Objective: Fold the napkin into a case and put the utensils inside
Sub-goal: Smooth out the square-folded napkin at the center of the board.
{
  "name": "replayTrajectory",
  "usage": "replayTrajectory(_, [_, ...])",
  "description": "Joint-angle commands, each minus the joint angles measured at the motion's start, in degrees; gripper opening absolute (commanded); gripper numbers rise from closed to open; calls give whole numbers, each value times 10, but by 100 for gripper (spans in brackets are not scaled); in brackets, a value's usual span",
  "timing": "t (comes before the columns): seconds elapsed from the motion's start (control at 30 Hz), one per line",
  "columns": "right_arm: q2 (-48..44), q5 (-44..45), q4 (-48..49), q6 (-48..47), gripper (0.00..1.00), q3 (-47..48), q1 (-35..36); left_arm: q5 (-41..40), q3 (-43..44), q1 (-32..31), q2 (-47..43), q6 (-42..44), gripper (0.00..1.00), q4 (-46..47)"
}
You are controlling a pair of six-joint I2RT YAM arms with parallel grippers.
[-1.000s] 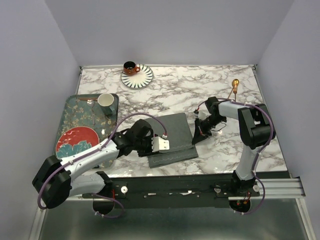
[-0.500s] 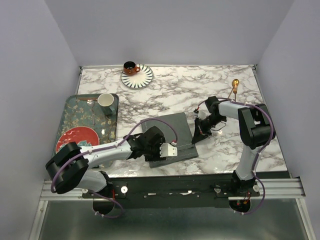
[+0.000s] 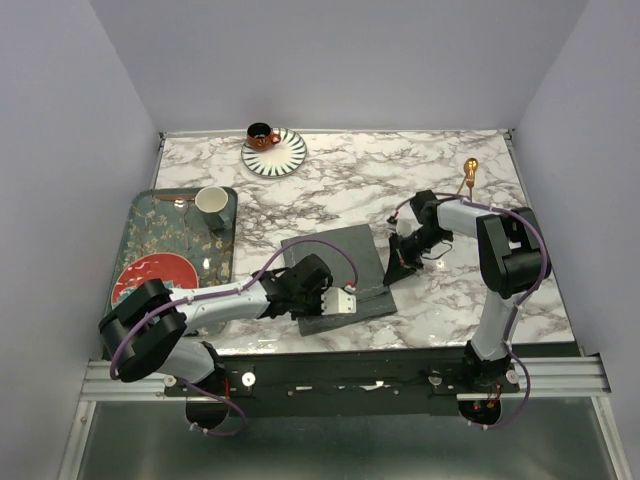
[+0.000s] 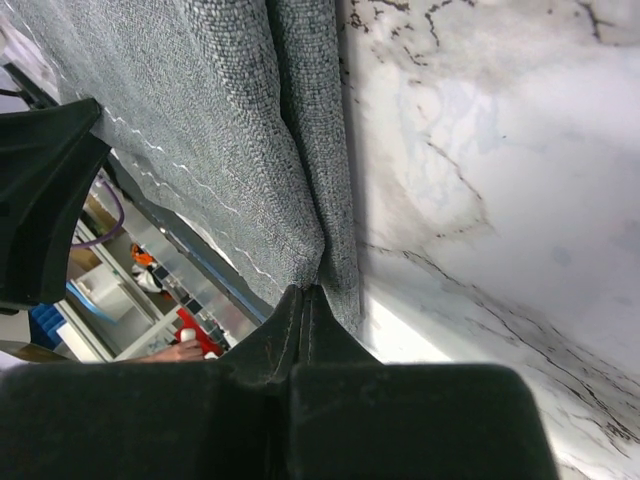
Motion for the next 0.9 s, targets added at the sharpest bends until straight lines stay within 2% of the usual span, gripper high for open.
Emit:
replayTrajectory(0.0, [4,8,-17,-5,1,18,3,-12,16,-3,0,-6,29,6])
replayTrajectory(0.07, [4,6,-18,-5,1,21,3,-10,18,-3,-3,-7,27,3])
replayTrajectory(0.17, [5,4,-22,-5,1,25,3,-10,17,-2,-6,-11,19,2])
replayTrajectory(0.3, [0,-3,-31,-9,1,31,3,-2,22,-3,-27,-12,0,-5])
replayTrajectory(0.6, [-54,-11,-77,-26,1,40,3,19,55,-3,-82,-25,0,-77])
replayTrajectory(0.87, [-92,0,-127,-60,1,28,3,84,81,-7,-124,-27,0,-146])
